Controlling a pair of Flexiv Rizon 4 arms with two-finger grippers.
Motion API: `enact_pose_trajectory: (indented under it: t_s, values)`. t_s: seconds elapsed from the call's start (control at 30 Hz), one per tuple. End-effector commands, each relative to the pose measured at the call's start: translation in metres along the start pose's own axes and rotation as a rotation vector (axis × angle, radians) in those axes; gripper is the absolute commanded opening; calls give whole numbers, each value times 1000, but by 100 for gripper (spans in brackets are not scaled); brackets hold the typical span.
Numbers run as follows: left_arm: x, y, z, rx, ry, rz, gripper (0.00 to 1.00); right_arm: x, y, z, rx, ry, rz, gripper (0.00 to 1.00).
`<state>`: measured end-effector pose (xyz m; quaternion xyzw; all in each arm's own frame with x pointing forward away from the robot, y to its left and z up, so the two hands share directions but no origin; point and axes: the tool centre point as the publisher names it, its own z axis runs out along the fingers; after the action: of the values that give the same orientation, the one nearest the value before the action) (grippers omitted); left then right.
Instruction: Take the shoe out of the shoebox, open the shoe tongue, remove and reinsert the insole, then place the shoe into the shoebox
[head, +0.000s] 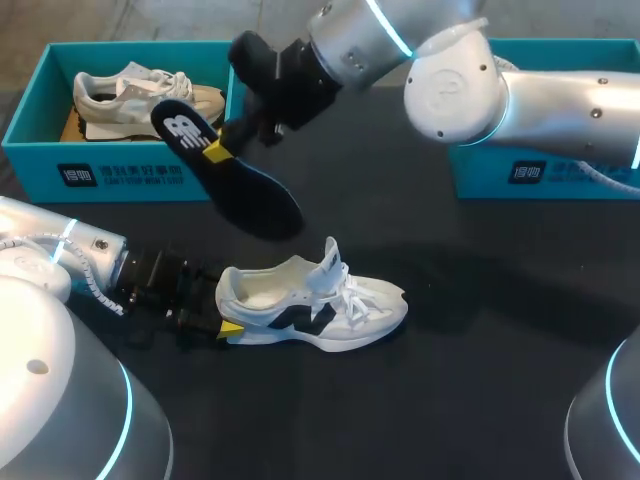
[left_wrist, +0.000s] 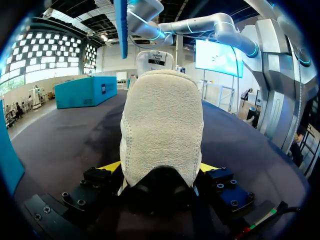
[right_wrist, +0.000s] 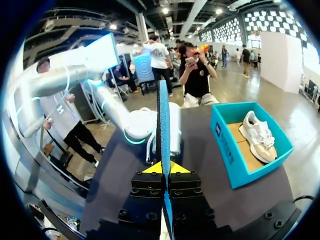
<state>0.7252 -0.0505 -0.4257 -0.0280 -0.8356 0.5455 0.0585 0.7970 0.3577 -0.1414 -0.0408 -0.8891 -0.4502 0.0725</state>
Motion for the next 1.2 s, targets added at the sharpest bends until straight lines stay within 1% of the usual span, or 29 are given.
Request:
enact_pose_trajectory:
  t_s: [0.03, 0.17, 0.27, 0.3, 0.33, 0.37, 0.4, 0.43, 0.47, 0.67, 0.73, 0.9, 0.97, 1.13, 1.2]
  values:
    - [-2, 5, 4, -1, -1, 0, 0, 6, 4, -29, -23, -11, 5, 0]
    - [-2, 5, 4, -1, -1, 0, 0, 6, 14, -47, -37, -8, 21, 0]
    - [-2, 5, 4, -1, -1, 0, 0, 8, 25, -65, -54, -35, 27, 0]
    - [-2, 5, 4, -1, -1, 0, 0, 9, 29, -71, -77, -38, 39, 0]
    - [-2, 5, 4, -1, -1, 0, 0, 9, 29, -71, -77, -38, 39, 0]
    - [-2, 5, 4, -1, -1, 0, 0, 12, 36, -83, -121, -41, 67, 0]
    - [-2, 5, 4, -1, -1, 0, 0, 14, 40, -88, -127, -45, 79, 0]
    - [-2, 5, 4, -1, -1, 0, 0, 14, 40, -88, -127, -45, 79, 0]
    - [-2, 5, 4, -1, -1, 0, 0, 18, 46, -96, -168, -41, 101, 0]
    - [-2, 5, 4, -1, -1, 0, 0, 31, 64, -123, -210, -54, 147, 0]
    - [-2, 5, 4, -1, -1, 0, 0, 34, 67, -127, -205, -60, 149, 0]
    - [-2, 5, 4, -1, -1, 0, 0, 44, 73, -144, -227, -22, 197, 0]
    - [-2, 5, 4, -1, -1, 0, 0, 49, 75, -149, -256, 13, 224, 0]
    - [-2, 5, 4, -1, -1, 0, 0, 61, 77, -160, -302, 32, 259, 0]
    - [-2, 5, 4, -1, -1, 0, 0, 67, 77, -165, -306, 32, 278, 0]
